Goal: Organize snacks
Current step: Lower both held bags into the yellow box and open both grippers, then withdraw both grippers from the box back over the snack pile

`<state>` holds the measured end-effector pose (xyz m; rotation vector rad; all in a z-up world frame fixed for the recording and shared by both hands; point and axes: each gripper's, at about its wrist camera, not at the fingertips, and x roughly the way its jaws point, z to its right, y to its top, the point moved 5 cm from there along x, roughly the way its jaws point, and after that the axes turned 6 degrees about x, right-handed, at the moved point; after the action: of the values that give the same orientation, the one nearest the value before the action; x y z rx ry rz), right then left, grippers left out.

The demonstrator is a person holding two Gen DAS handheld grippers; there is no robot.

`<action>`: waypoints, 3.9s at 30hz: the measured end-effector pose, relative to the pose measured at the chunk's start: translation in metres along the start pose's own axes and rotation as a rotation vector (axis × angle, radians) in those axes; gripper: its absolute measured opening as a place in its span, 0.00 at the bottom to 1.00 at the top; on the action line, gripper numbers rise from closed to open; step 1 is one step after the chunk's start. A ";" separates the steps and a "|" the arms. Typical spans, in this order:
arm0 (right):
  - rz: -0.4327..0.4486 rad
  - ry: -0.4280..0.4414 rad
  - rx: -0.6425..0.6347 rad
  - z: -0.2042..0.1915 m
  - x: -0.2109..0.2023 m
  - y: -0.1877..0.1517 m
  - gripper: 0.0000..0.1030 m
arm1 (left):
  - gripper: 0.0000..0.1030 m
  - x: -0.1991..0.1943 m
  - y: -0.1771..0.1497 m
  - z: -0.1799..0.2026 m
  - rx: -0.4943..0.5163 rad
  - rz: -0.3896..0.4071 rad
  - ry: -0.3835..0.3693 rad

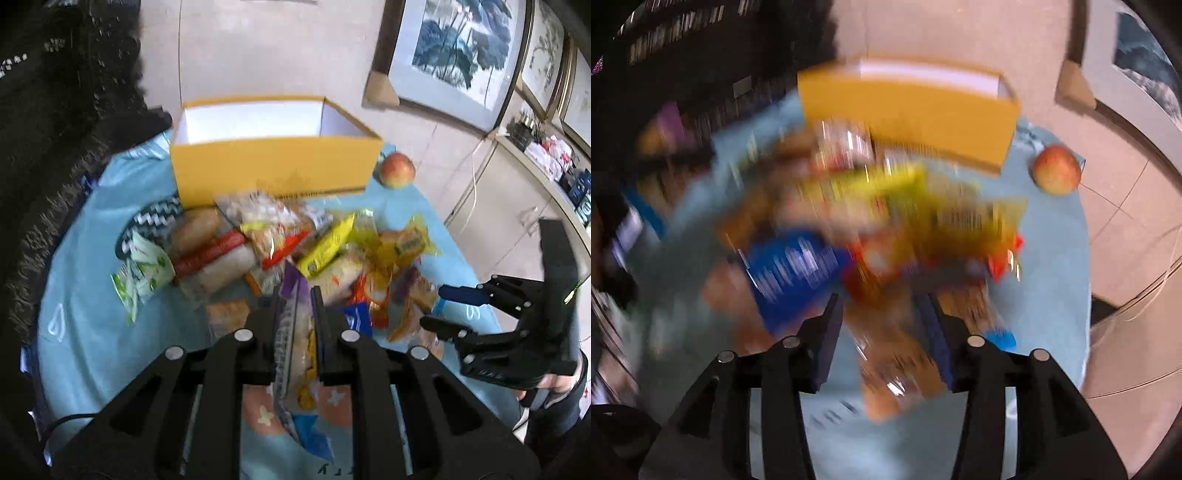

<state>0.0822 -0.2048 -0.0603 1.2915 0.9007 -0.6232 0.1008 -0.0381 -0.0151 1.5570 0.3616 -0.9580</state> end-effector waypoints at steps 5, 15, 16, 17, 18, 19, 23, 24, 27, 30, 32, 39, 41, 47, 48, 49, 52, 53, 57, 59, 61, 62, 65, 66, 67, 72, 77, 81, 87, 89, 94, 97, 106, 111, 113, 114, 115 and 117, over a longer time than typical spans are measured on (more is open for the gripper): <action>-0.039 -0.013 -0.099 -0.004 0.025 -0.012 0.51 | 0.14 0.010 -0.012 -0.005 -0.003 -0.029 -0.010; -0.029 -0.004 -0.056 -0.010 0.027 -0.007 0.37 | 0.14 0.007 -0.025 -0.013 -0.020 -0.049 0.006; -0.010 0.017 -0.026 -0.007 0.019 -0.002 0.37 | 0.14 0.004 -0.023 -0.014 -0.018 -0.044 0.010; 0.001 0.037 -0.013 -0.004 0.010 0.002 0.37 | 0.14 0.001 -0.020 -0.013 -0.016 -0.035 0.014; 0.028 0.047 -0.004 -0.002 -0.001 0.008 0.37 | 0.14 -0.005 -0.015 -0.012 -0.011 -0.019 0.019; 0.049 0.050 0.002 -0.002 -0.009 0.013 0.37 | 0.14 -0.010 -0.011 -0.012 -0.004 -0.009 0.020; 0.157 0.067 0.005 -0.006 -0.051 0.042 0.37 | 0.14 -0.029 0.009 -0.007 0.028 0.039 0.050; 0.178 0.066 0.004 -0.006 -0.060 0.047 0.37 | 0.14 -0.034 0.015 -0.005 0.033 0.050 0.062; 0.235 0.066 0.010 -0.006 -0.081 0.071 0.37 | 0.14 -0.042 0.029 -0.002 0.042 0.065 0.080; 0.266 0.060 0.022 -0.005 -0.089 0.097 0.37 | 0.14 -0.045 0.047 0.001 0.044 0.073 0.097; 0.282 0.049 0.041 -0.004 -0.084 0.120 0.37 | 0.14 -0.041 0.062 0.001 0.043 0.075 0.097; 0.342 0.014 0.145 0.001 -0.060 0.192 0.37 | 0.14 -0.004 0.127 -0.016 -0.007 0.103 0.111; 0.360 0.004 0.185 0.005 -0.045 0.209 0.37 | 0.14 0.009 0.151 -0.027 -0.041 0.139 0.116; 0.385 -0.022 0.256 0.023 0.010 0.256 0.37 | 0.14 0.067 0.201 -0.063 -0.112 0.161 0.097; 0.379 -0.025 0.258 0.026 0.021 0.263 0.37 | 0.14 0.077 0.206 -0.068 -0.120 0.154 0.096; 0.374 -0.030 0.261 0.028 0.029 0.267 0.37 | 0.14 0.090 0.212 -0.075 -0.129 0.147 0.098; 0.359 -0.047 0.268 0.037 0.058 0.281 0.37 | 0.14 0.122 0.222 -0.090 -0.159 0.130 0.115; 0.345 -0.053 0.268 0.041 0.071 0.285 0.37 | 0.14 0.130 0.224 -0.094 -0.170 0.123 0.121; 0.324 -0.093 0.244 0.043 0.095 0.292 0.50 | 0.84 0.154 0.227 -0.113 -0.291 0.146 0.124; 0.339 -0.151 0.221 0.043 0.093 0.288 0.62 | 0.98 0.147 0.221 -0.117 -0.318 0.181 0.189; 0.380 -0.125 0.223 0.045 0.080 0.282 0.63 | 0.98 0.139 0.219 -0.111 -0.270 0.198 0.192; 0.378 -0.108 0.237 0.048 0.071 0.277 0.63 | 0.98 0.134 0.219 -0.109 -0.248 0.191 0.204; 0.362 -0.043 0.288 0.055 0.049 0.261 0.63 | 0.98 0.112 0.213 -0.105 -0.225 0.192 0.205; 0.360 -0.030 0.299 0.057 0.040 0.254 0.63 | 0.98 0.103 0.210 -0.104 -0.224 0.190 0.205; 0.359 -0.021 0.303 0.058 0.035 0.249 0.64 | 0.98 0.090 0.203 -0.099 -0.219 0.193 0.196; 0.357 -0.006 0.306 0.058 -0.004 0.196 0.82 | 0.98 0.047 0.174 -0.080 -0.184 0.202 0.189; 0.416 -0.001 0.288 0.043 -0.044 0.127 0.98 | 0.98 0.020 0.112 -0.053 -0.138 0.154 0.164; 0.428 0.006 0.285 0.030 -0.053 0.079 0.99 | 0.98 0.022 0.055 -0.038 -0.094 0.067 0.171; 0.395 0.065 0.350 0.017 -0.047 0.020 0.99 | 0.97 0.037 -0.015 -0.036 -0.150 -0.034 0.124; 0.387 0.084 0.389 0.019 -0.045 0.007 0.99 | 0.97 0.039 -0.026 -0.038 -0.167 -0.044 0.114; 0.362 0.116 0.449 0.025 -0.039 -0.015 0.99 | 0.90 0.054 -0.045 -0.045 -0.201 -0.103 0.124; 0.339 0.127 0.498 0.035 -0.032 -0.024 0.99 | 0.74 0.067 -0.053 -0.044 -0.184 -0.152 0.117; 0.303 0.149 0.519 0.040 -0.022 -0.034 0.99 | 0.67 0.092 -0.056 -0.061 -0.255 -0.182 0.108; 0.294 0.159 0.501 0.036 -0.019 -0.035 0.99 | 0.56 0.096 -0.059 -0.070 -0.298 -0.205 0.062; 0.286 0.155 0.498 0.036 -0.016 -0.035 0.99 | 0.54 0.096 -0.059 -0.070 -0.282 -0.210 0.072; 0.283 0.151 0.494 0.035 -0.015 -0.035 0.99 | 0.54 0.096 -0.060 -0.070 -0.278 -0.210 0.074; 0.277 0.144 0.484 0.033 -0.013 -0.035 0.99 | 0.54 0.096 -0.060 -0.070 -0.278 -0.211 0.073; 0.272 0.140 0.467 0.031 -0.012 -0.035 0.99 | 0.54 0.095 -0.061 -0.073 -0.296 -0.214 0.060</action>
<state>0.0535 -0.2434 -0.0678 1.8612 0.6936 -0.5490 0.1426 0.0171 -0.1298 1.2955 0.6925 -0.9734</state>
